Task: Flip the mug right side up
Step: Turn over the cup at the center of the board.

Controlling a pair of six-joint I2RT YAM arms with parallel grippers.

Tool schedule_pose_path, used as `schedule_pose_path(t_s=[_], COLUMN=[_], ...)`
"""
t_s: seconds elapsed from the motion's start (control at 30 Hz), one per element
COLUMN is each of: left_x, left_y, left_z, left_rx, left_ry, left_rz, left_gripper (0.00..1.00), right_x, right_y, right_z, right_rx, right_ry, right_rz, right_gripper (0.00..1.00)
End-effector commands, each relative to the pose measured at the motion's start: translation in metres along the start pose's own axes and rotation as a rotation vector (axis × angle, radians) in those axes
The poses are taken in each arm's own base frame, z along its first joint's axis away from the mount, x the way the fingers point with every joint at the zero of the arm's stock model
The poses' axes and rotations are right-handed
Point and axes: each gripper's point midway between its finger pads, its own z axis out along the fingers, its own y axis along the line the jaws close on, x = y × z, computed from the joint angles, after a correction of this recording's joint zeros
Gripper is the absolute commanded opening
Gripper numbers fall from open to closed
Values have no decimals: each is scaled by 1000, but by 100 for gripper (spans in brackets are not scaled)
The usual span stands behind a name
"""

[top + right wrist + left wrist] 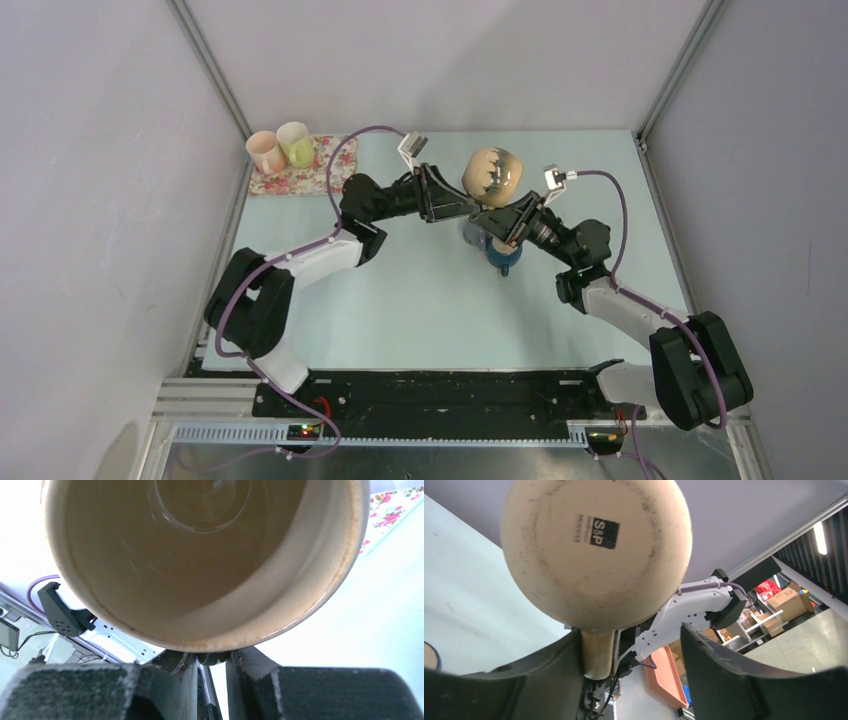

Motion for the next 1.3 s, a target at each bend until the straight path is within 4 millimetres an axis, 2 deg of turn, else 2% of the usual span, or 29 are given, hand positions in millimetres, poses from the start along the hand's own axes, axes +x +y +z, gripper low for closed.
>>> schedule_pose_path(t_s=[0.0, 0.13, 0.27, 0.4, 0.43, 0.47, 0.53, 0.67, 0.87, 1.0, 1.13, 1.2, 1.23, 1.27], left_x=[-9, -12, -19, -33, -37, -41, -46, -62, -80, -110, -144, -162, -164, -168], left_y=[-29, -26, -20, 13, 32, 38, 69, 91, 90, 75, 61, 55, 52, 53], left_z=[6, 3, -2, -17, -25, -30, -50, -80, -102, -122, -160, -193, -202, -226], left_rx=[73, 61, 29, -121, -205, -245, -404, -551, -622, -653, -726, -791, -806, -863], left_ry=[-4, -13, -24, -58, -69, -76, -100, -149, -167, -207, -252, -272, -253, -257], left_rz=[91, 94, 114, 128, 131, 137, 119, 162, 217, 275, 350, 389, 417, 417], left_gripper=[79, 97, 100, 100, 100, 100, 100, 100, 100, 100, 100, 100, 100, 100], right_x=[-20, -21, -21, -23, -23, -23, -23, -19, -9, -8, -7, -2, 2, 6], right_y=[18, 18, 19, 20, 20, 20, 20, 15, 0, -1, -6, -13, -19, -24], right_z=[1, 1, 0, 0, 0, 0, 0, 1, 7, 12, 18, 23, 25, 29], right_rx=[-56, -56, -58, -61, -61, -61, -59, -53, -22, -21, -15, -6, 4, 7], right_ry=[-65, -65, -65, -68, -68, -68, -68, -60, -47, -35, -14, 7, 21, 40], right_rz=[-148, -153, -159, -164, -164, -164, -163, -152, -116, -100, -70, -52, -41, -29], right_gripper=[0, 0, 0, 0, 0, 0, 0, 0, 0, 0, 0, 0, 0, 0])
